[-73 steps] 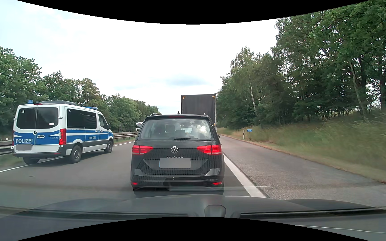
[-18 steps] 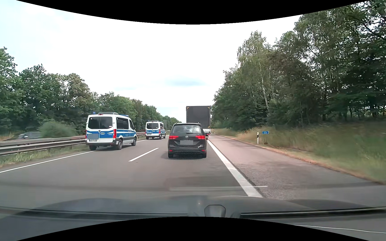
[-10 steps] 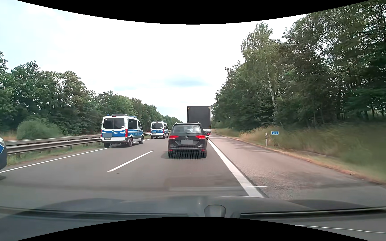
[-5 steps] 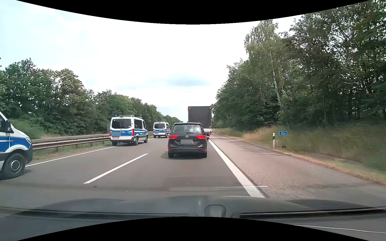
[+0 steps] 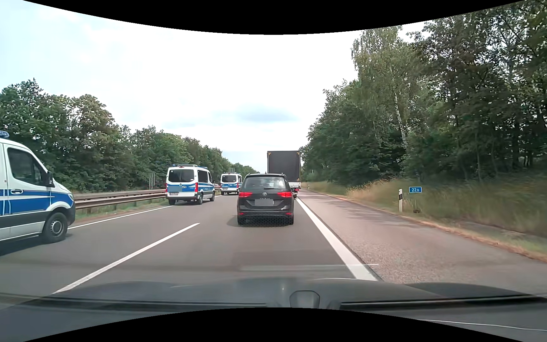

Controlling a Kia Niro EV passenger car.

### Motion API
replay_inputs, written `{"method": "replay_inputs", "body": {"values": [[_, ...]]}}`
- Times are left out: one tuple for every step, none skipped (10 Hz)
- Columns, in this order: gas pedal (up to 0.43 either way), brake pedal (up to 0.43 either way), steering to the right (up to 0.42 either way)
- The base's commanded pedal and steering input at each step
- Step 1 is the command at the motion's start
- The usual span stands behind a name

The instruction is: Follow the waypoints while adhering to traffic rules and regulations

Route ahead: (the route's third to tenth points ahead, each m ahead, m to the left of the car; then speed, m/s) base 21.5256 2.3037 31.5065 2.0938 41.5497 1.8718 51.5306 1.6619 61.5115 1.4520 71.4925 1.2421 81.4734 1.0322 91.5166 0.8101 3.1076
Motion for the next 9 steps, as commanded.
{"method": "replay_inputs", "body": {"values": [[0.059, 0.0, -0.005], [0.059, 0.0, -0.005], [0.047, 0.0, -0.005], [0.047, 0.0, -0.004], [0.047, 0.0, -0.004], [0.039, 0.0, -0.004], [0.039, 0.0, -0.004], [0.039, 0.0, -0.004], [0.039, 0.0, -0.004]]}}
